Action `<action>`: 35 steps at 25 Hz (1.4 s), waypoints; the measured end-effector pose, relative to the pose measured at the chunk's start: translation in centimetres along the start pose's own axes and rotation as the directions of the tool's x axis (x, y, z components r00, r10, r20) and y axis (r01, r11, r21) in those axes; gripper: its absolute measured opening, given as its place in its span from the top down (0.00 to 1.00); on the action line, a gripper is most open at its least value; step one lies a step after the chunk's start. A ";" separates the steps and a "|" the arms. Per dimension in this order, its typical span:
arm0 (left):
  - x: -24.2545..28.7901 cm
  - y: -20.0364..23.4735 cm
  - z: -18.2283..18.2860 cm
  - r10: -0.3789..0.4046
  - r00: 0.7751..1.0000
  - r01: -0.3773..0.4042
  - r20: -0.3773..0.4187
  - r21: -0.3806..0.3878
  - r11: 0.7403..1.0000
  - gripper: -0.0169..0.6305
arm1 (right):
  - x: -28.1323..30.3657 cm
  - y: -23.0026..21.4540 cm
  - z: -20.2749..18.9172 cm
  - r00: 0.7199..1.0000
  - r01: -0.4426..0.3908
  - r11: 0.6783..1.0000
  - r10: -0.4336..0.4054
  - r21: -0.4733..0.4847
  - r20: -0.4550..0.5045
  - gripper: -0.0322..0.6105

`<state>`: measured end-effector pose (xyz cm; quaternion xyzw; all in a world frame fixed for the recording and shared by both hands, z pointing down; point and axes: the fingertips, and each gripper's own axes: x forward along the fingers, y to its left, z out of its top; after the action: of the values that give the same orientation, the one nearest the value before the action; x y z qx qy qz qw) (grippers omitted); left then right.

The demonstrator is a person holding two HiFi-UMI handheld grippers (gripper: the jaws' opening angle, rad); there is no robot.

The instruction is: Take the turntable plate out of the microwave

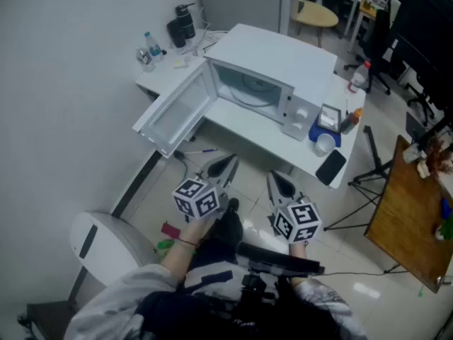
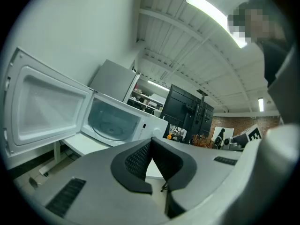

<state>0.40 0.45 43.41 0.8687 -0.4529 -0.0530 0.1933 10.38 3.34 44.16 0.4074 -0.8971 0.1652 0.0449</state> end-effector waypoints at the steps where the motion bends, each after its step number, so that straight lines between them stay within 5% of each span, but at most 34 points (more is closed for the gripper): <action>1: 0.6 1.2 0.2 0.000 1.000 0.000 -0.008 -0.007 1.000 0.97 | 1.2 -0.3 0.2 1.000 0.001 1.000 -0.001 0.004 0.000 0.95; 11: 7.9 13.4 2.7 -0.025 0.995 0.022 -0.098 -0.031 0.999 0.97 | 14.0 -3.0 1.9 0.998 0.065 0.996 -0.064 0.059 -0.017 0.95; 20: 14.9 21.1 0.9 -0.087 0.972 0.050 -0.218 -0.170 0.984 0.97 | 19.0 -6.1 2.0 0.979 0.199 0.976 -0.194 0.090 -0.060 0.95; 22: 16.5 22.1 -0.6 -0.106 0.958 0.048 -0.267 -0.214 0.976 0.86 | 18.9 -7.0 1.8 0.971 0.238 0.966 -0.232 0.102 -0.065 0.95; 26: 19.0 23.8 -2.4 -0.099 0.942 0.002 -0.321 -0.290 0.957 0.84 | 18.4 -8.5 1.3 0.950 0.307 0.945 -0.298 0.113 -0.088 0.95; 30: 20.7 26.0 -2.7 -0.067 0.946 -0.063 -0.317 -0.382 0.922 0.83 | 19.2 -9.5 1.2 0.943 0.326 0.939 -0.314 0.114 -0.107 0.95; 35: 22.5 28.0 -3.3 -0.041 0.952 -0.136 -0.305 -0.536 0.833 0.83 | 20.4 -9.9 0.9 0.941 0.329 0.937 -0.314 0.120 -0.126 0.95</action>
<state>-7.02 -31.18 59.01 0.7622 -0.4048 -0.0421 0.5033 4.25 -17.65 50.28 0.5416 -0.8009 0.2390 0.0898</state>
